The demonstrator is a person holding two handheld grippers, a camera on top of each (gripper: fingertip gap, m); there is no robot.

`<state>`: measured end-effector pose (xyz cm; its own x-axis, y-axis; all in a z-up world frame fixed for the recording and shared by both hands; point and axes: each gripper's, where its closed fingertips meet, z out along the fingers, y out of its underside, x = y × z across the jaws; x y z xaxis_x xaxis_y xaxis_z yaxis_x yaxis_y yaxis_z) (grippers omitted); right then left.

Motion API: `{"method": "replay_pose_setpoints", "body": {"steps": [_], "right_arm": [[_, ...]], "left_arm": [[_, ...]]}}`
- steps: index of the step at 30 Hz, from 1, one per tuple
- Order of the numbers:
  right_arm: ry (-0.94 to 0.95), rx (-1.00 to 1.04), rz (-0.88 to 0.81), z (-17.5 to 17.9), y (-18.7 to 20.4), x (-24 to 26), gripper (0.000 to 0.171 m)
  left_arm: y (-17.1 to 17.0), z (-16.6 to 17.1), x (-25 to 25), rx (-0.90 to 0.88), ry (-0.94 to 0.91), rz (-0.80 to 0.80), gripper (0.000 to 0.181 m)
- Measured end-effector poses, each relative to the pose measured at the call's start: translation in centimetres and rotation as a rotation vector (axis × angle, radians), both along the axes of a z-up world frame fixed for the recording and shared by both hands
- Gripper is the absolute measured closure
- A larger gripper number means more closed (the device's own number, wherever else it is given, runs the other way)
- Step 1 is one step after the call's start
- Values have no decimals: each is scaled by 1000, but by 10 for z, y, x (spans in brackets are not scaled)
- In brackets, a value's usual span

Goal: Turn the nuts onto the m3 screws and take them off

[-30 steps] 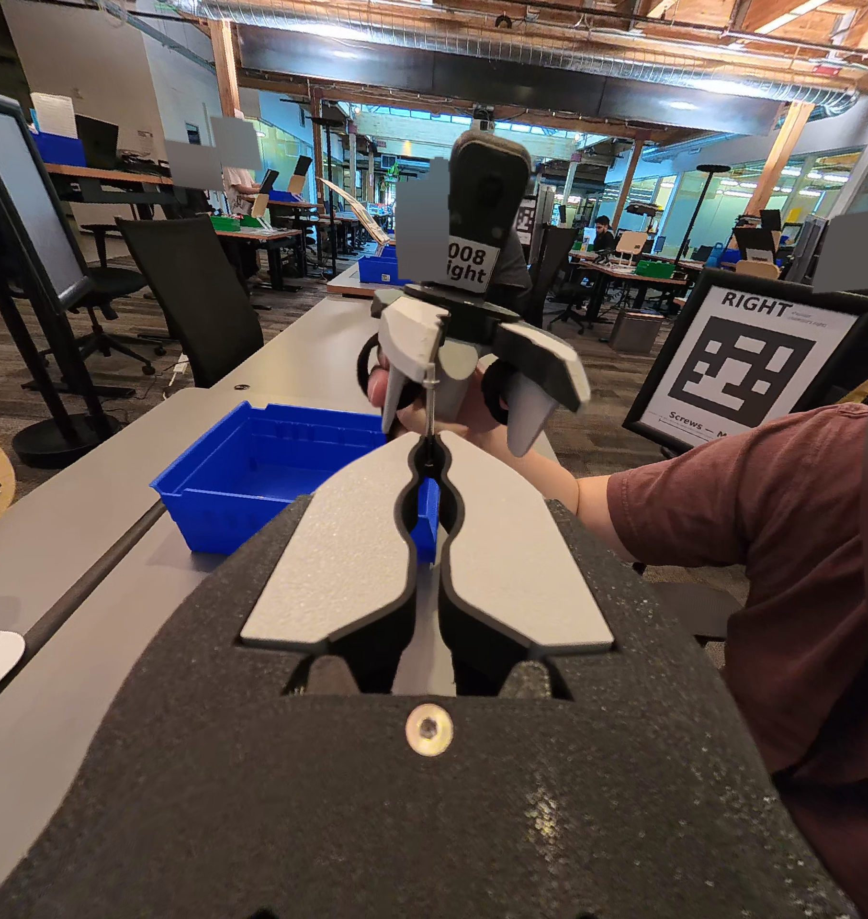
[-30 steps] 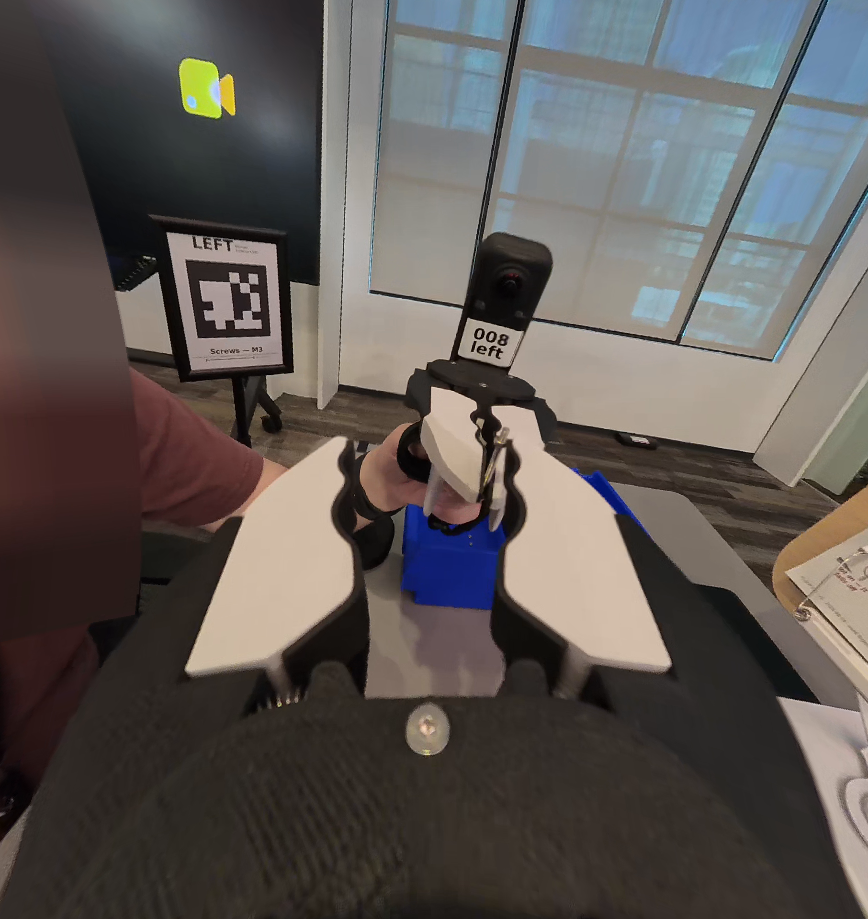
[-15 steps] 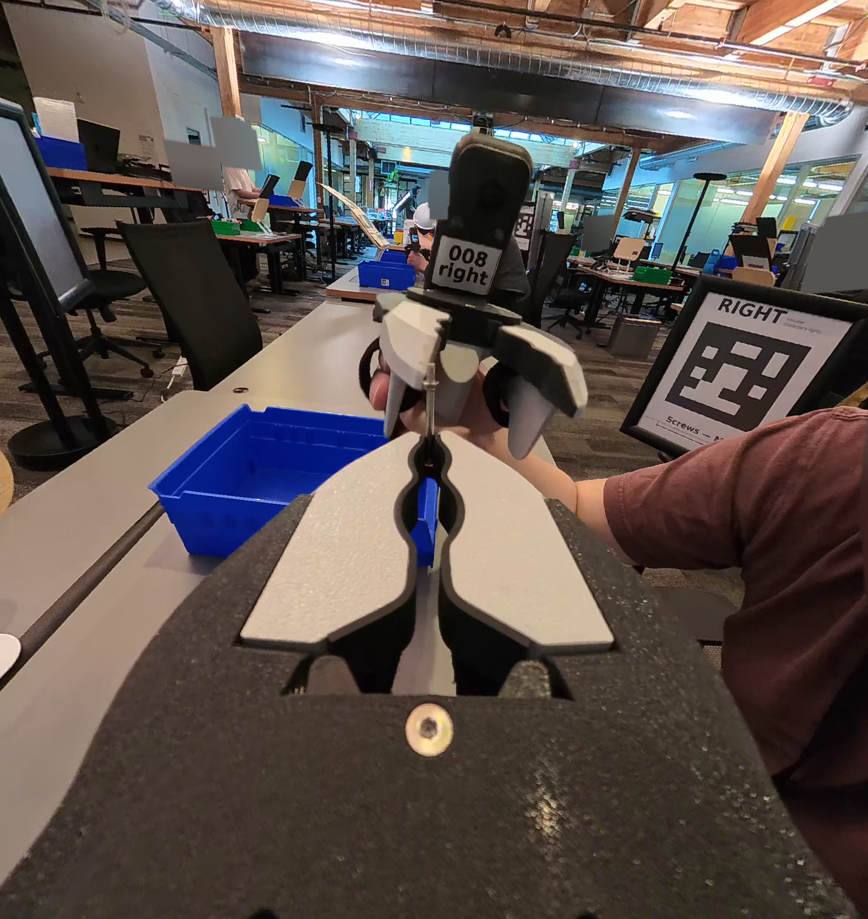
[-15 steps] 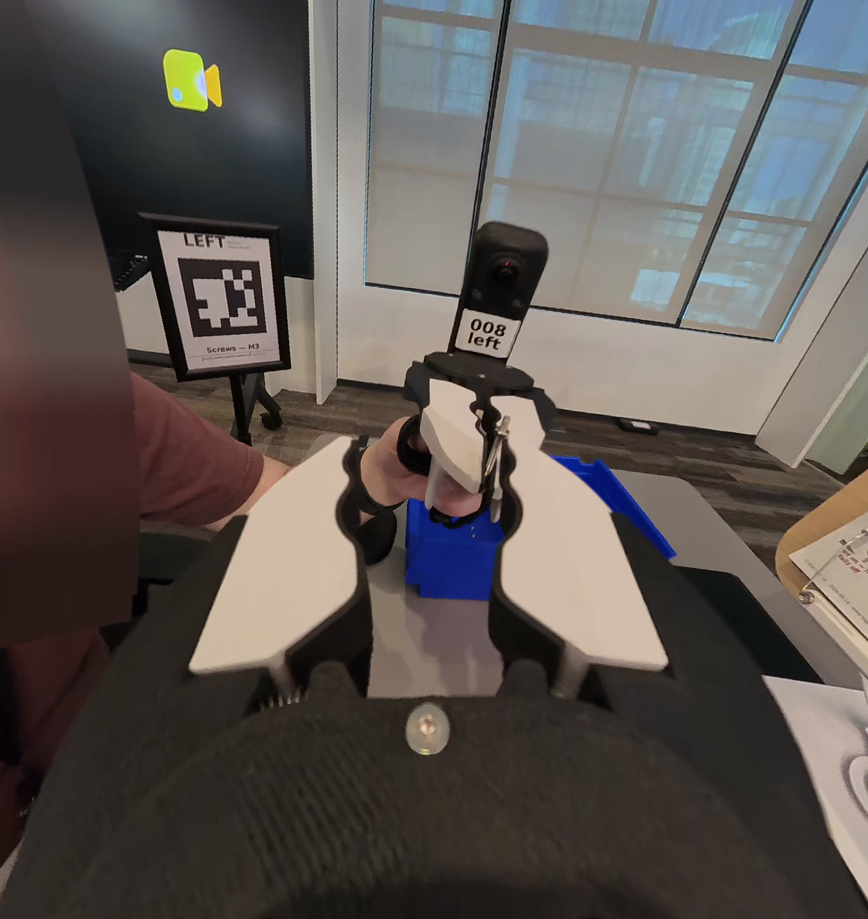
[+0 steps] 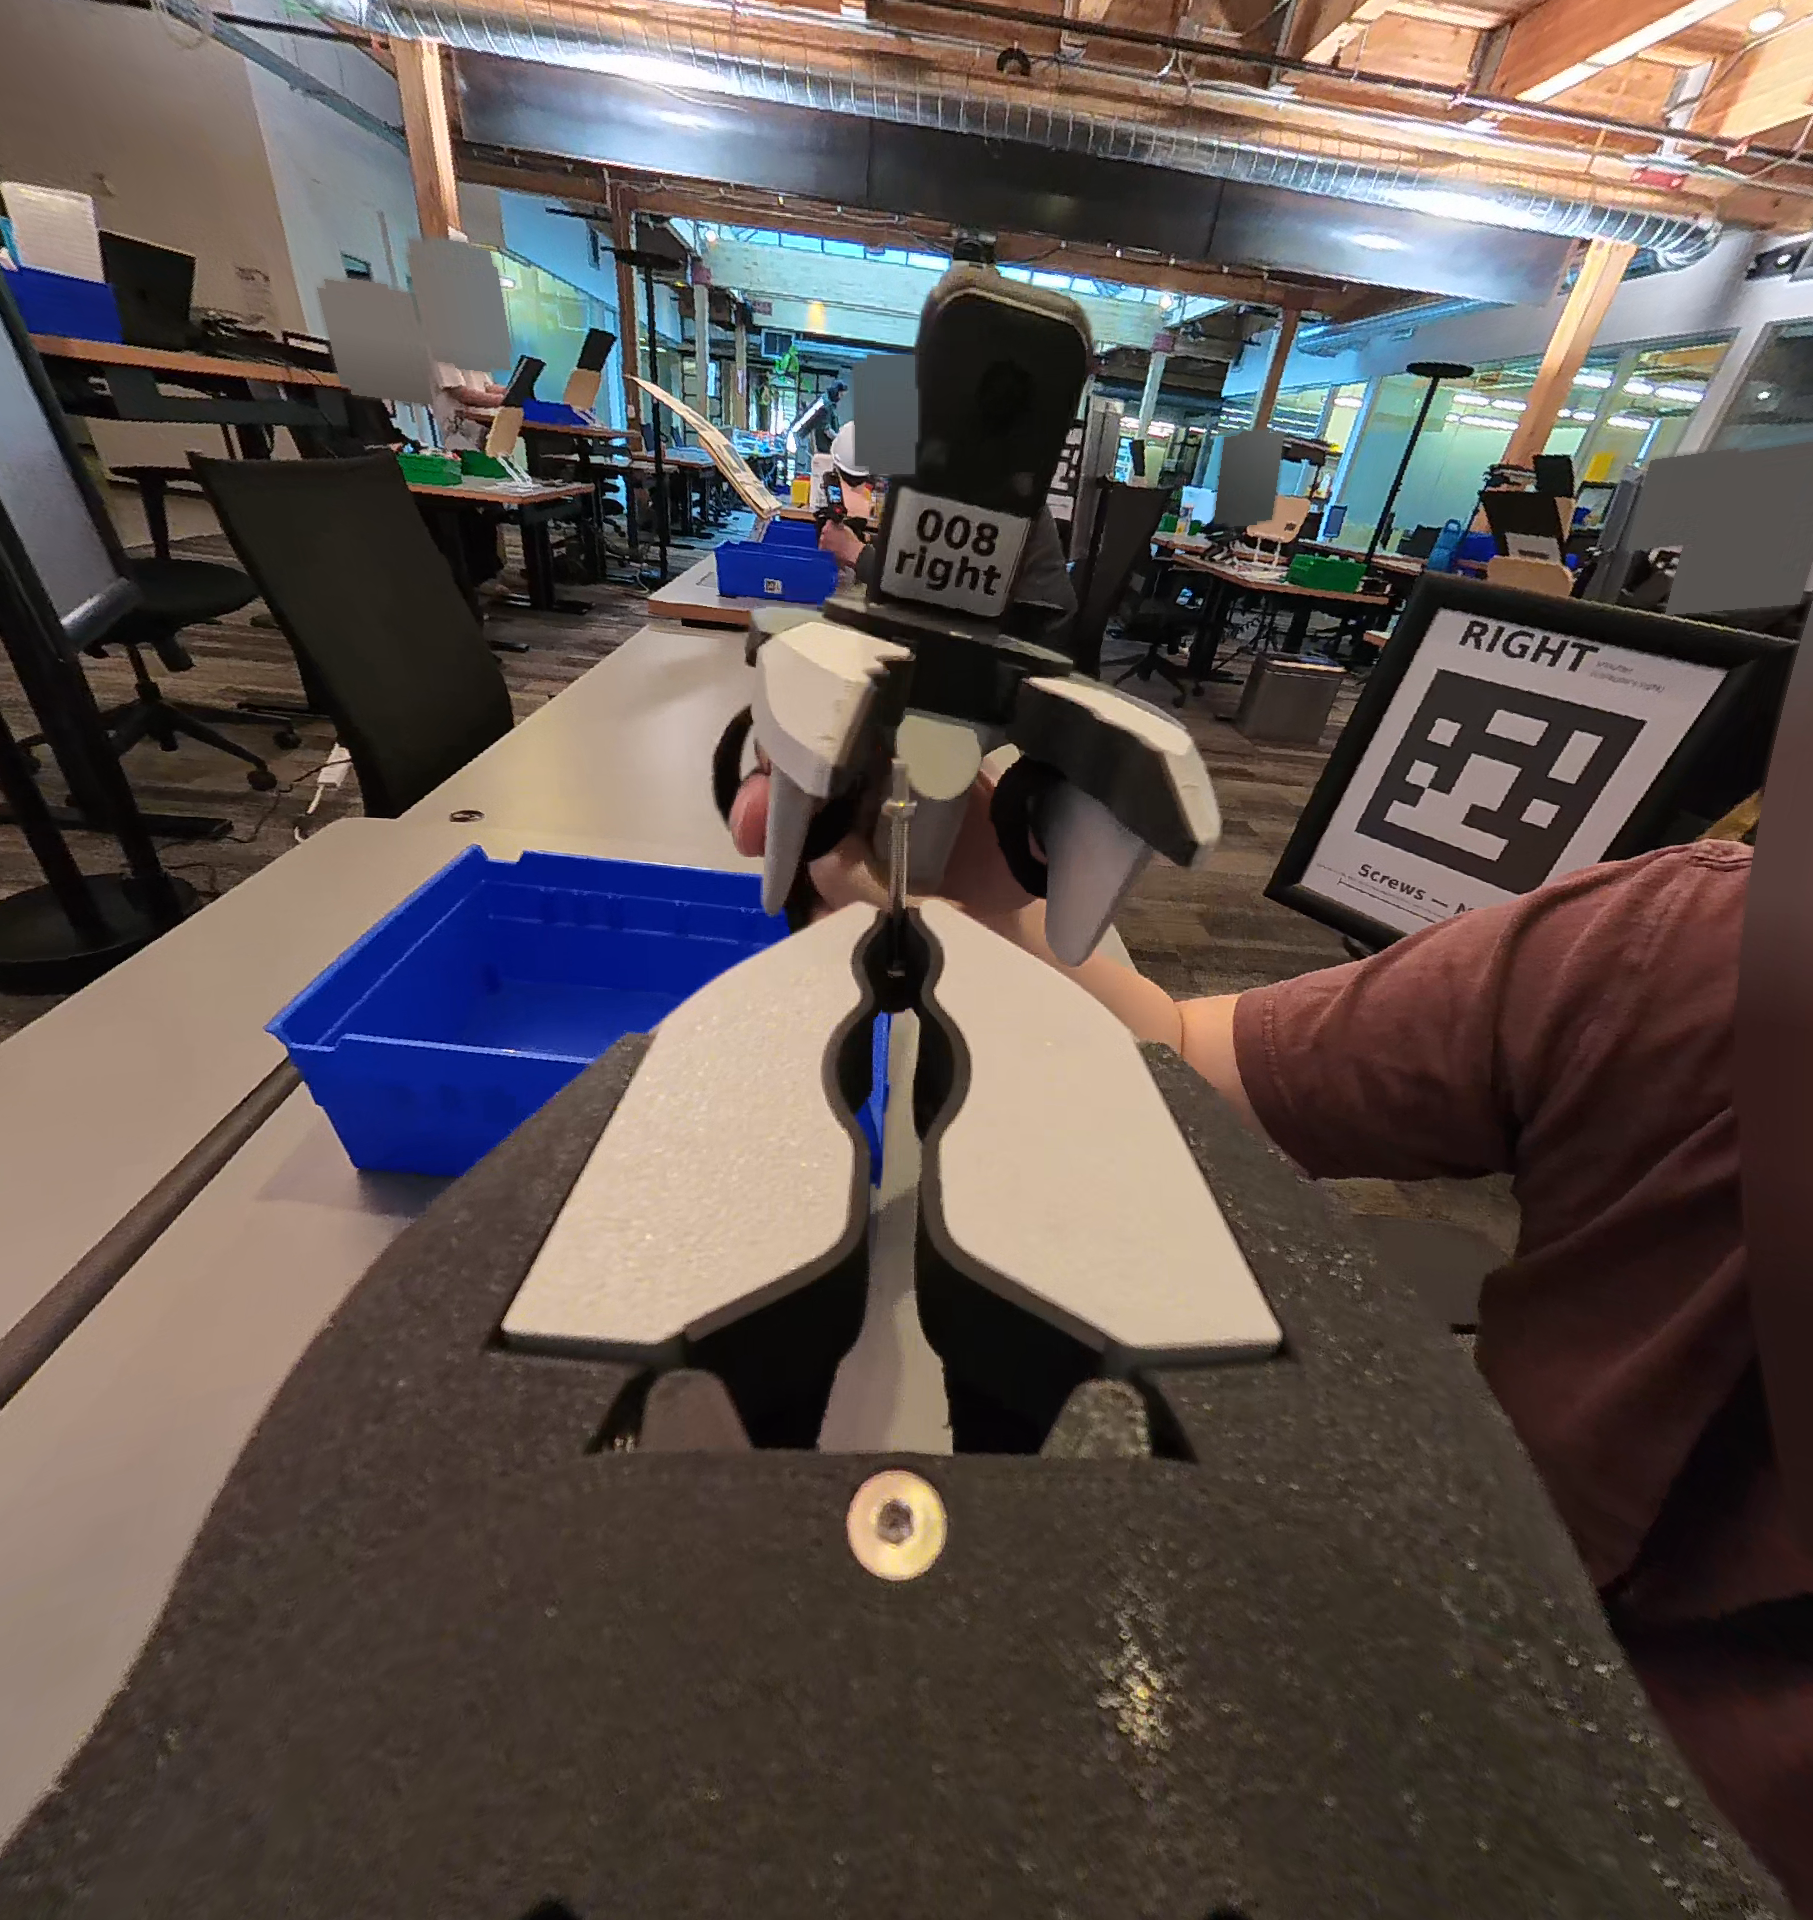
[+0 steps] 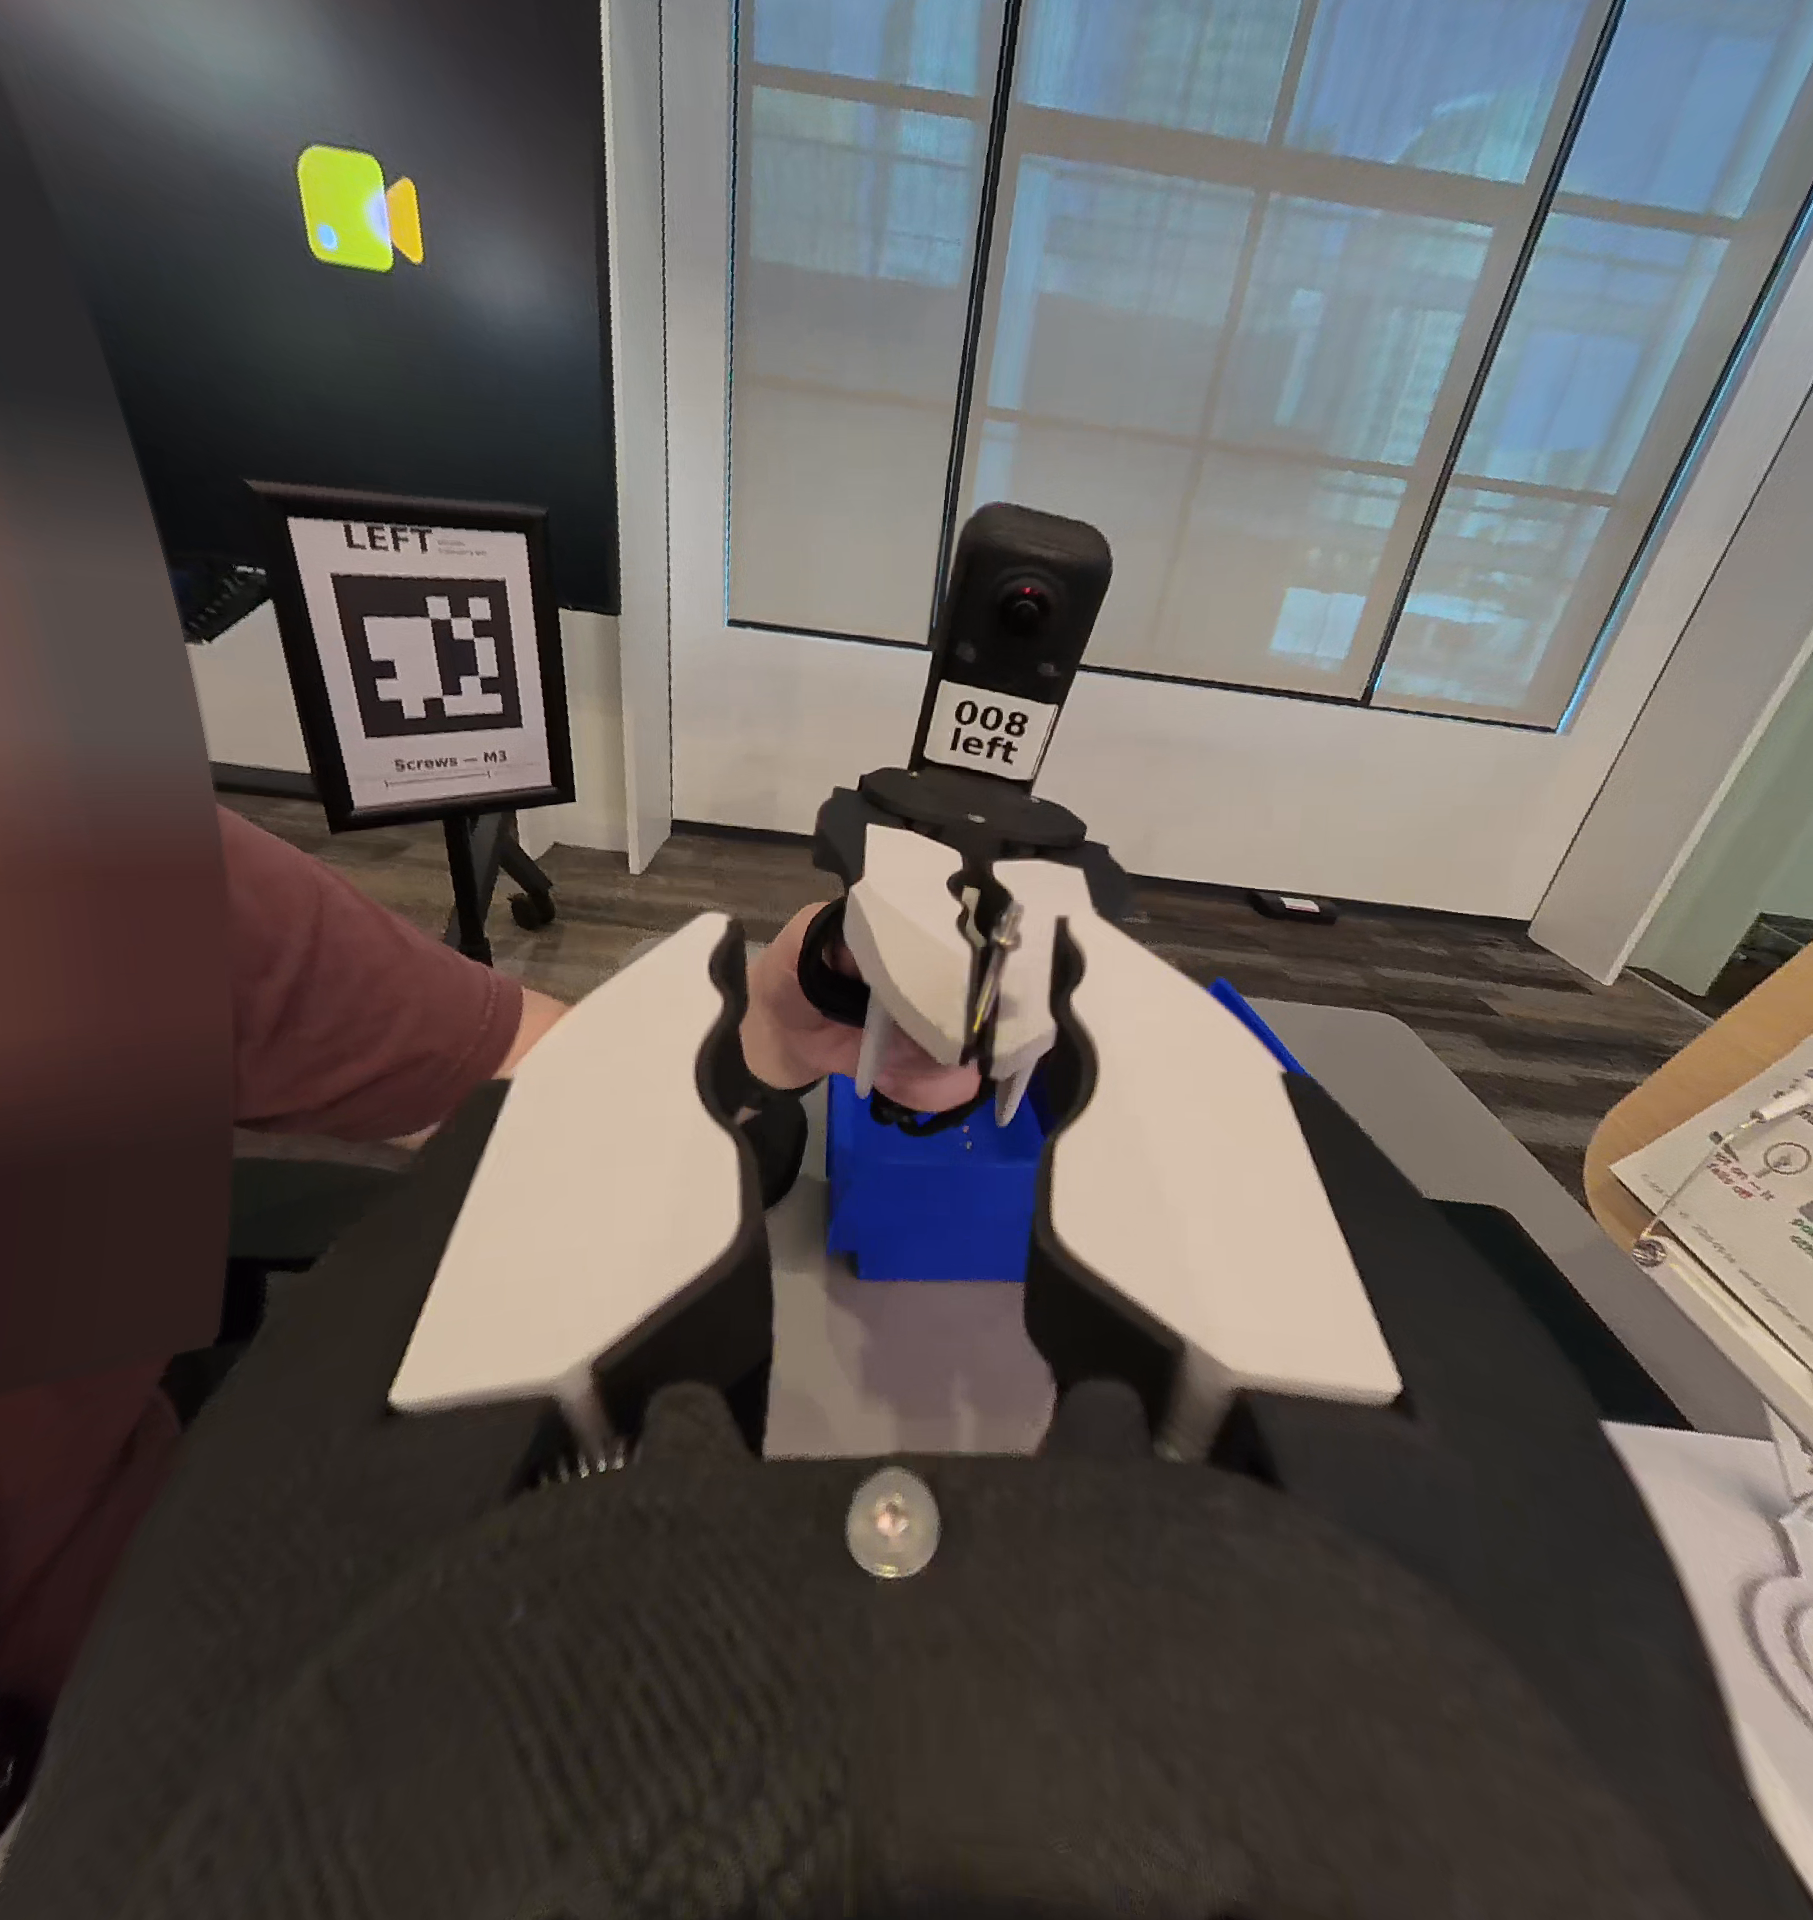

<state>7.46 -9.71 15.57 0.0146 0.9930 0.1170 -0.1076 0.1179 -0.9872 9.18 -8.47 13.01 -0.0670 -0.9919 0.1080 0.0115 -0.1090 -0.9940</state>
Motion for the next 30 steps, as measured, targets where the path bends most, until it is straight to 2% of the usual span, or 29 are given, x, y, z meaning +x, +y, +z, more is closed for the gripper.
{"method": "replay_pose_setpoints", "body": {"steps": [5,9,12,15,19,23,30], "right_arm": [[-46,24,25,-9,-6,-9,109],[-69,26,2,-9,-3,-2,116],[-11,21,-42,0,4,0,117],[-9,-18,17,-2,-3,-6,116],[-53,23,8,-8,-4,-7,114],[-25,10,-8,-2,0,0,123],[-28,36,-5,-6,-4,-12,111]], "left_arm": [[0,0,1,-2,-4,-1,179],[3,4,-4,-5,-21,10,179],[1,3,-2,-2,-15,1,179],[0,-1,1,3,0,0,179],[0,-1,1,5,7,1,179],[0,2,-1,2,-7,5,179],[1,2,-1,14,-4,15,179]]}}
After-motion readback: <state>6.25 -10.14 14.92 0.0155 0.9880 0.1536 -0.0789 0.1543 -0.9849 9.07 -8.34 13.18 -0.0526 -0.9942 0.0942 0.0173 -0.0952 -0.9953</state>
